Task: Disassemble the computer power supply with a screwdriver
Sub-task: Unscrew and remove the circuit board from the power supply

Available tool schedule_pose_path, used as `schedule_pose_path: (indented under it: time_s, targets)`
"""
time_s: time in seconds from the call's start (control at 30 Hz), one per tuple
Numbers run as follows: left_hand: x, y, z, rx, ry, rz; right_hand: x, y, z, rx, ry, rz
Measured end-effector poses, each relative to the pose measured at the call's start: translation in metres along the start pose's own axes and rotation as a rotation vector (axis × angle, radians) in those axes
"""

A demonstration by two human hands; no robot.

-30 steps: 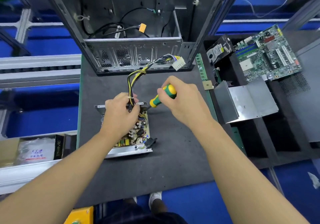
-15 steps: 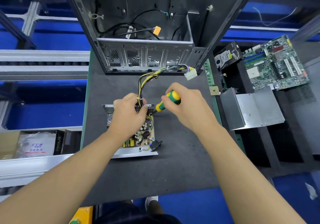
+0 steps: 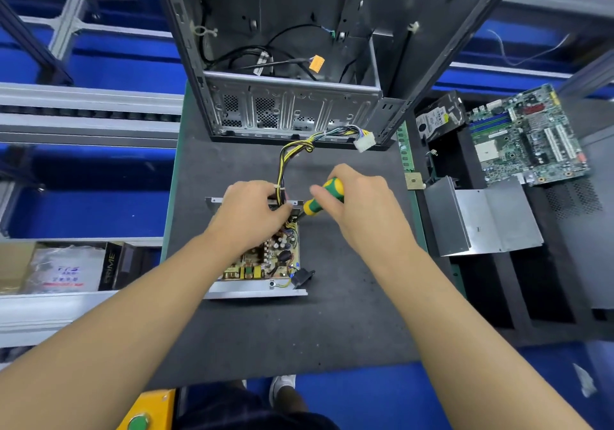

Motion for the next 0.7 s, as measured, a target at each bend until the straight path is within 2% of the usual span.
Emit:
schedule_pose_path:
  time_s: [0.13,0.37,0.7]
  targets:
    - [0.0049,-0.0070,0.0066,0.053,-0.031,0.119,0.0047,-0.0048,-0.0057,0.110,-0.018,-0.024]
    - [0.0049,-0.0067,0.0088,0.106,-0.058,0.082,0.0064,-0.0083,-0.0033,0.079,-0.031,-0.007]
    - [0.0062,-0.0062,0.0092,0.086,-0.067,0.079,0.0044,-0.0094,0.0003,0.035,-0.045,0.004]
Point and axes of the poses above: each hand's wrist, its own z-axis towards the middle knuckle, its own x-axis out of the back of the hand, y = z × x, the point moved 2 cm from there along z, towards the middle knuckle, and after that the axes turned 3 degrees about -z, right-handed, at the moved point
